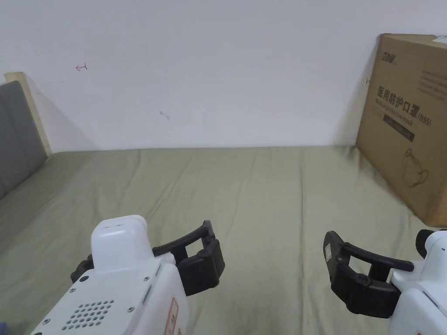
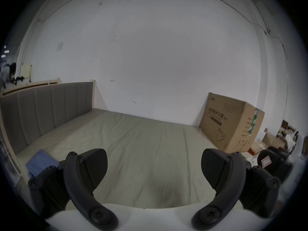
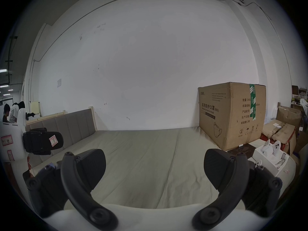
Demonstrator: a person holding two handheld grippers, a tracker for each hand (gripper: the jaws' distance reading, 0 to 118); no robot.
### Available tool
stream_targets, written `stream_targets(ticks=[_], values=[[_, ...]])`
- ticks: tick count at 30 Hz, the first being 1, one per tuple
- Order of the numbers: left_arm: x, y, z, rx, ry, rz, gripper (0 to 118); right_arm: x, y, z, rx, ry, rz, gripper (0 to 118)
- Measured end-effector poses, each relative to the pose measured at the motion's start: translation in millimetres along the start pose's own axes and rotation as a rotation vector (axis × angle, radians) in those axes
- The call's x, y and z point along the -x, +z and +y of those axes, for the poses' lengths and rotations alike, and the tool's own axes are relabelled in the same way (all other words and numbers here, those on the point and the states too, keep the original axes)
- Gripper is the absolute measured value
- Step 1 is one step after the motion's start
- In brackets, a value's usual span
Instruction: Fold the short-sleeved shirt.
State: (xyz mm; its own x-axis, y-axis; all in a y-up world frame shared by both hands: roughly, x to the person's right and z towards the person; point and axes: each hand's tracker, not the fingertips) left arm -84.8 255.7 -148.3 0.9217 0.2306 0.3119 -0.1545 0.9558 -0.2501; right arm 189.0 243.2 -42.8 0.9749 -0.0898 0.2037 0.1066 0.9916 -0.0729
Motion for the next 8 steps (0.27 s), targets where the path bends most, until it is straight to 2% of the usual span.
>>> stream_targets(ticks=[8], values=[[-0.8, 3.8, 4.0, 0.012, -0.018, 0.026, 114, 0.4, 4.5, 1.6, -0.012, 0.002, -0.005, 117]])
